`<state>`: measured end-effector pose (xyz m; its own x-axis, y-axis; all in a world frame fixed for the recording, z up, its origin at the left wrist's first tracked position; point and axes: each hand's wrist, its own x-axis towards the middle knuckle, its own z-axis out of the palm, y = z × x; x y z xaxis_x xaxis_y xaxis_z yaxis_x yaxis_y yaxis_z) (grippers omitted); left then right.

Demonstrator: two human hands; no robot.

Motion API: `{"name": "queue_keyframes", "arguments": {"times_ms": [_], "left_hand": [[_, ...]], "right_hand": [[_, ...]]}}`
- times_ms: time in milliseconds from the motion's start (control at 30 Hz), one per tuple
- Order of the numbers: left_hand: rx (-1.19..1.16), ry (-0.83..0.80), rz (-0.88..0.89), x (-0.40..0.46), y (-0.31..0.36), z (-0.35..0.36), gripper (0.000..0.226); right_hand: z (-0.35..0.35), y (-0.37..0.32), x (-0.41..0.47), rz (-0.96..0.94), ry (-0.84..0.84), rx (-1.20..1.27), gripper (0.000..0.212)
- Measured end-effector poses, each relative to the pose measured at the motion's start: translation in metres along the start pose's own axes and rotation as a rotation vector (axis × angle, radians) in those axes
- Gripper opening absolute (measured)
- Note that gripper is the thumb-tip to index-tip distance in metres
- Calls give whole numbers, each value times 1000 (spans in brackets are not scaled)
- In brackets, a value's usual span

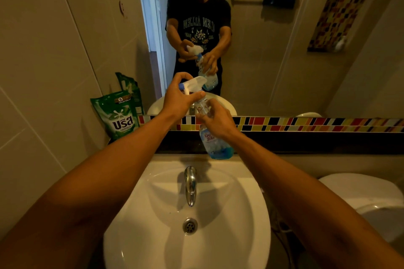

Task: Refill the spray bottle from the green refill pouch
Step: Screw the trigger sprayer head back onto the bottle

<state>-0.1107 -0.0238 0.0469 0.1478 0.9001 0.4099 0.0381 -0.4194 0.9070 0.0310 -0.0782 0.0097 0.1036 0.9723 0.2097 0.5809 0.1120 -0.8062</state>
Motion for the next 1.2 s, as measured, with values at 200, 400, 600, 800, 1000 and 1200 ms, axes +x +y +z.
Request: {"name": "queue_keyframes", "arguments": {"times_ms": [200, 400, 600, 800, 1000, 1200], "left_hand": [[-22, -141, -73, 8, 6, -8, 53], [-54, -107, -52, 7, -1, 0, 51], [-40, -137, -73, 12, -4, 1, 55], [-47, -101, -47, 15, -5, 8, 57], [-5, -136, -80, 21, -12, 9, 57], [-46, -112, -63, 23, -17, 9, 58]], "right_hand": [[-22, 3, 0, 28, -190, 230, 39], [-25, 3, 1, 40, -240, 267, 29], [-26, 8, 5, 39, -226, 267, 28], [-26, 7, 11, 29, -207, 205, 27], [-26, 12, 14, 49, -207, 236, 28], [-26, 9, 14, 36, -221, 226, 27]]}}
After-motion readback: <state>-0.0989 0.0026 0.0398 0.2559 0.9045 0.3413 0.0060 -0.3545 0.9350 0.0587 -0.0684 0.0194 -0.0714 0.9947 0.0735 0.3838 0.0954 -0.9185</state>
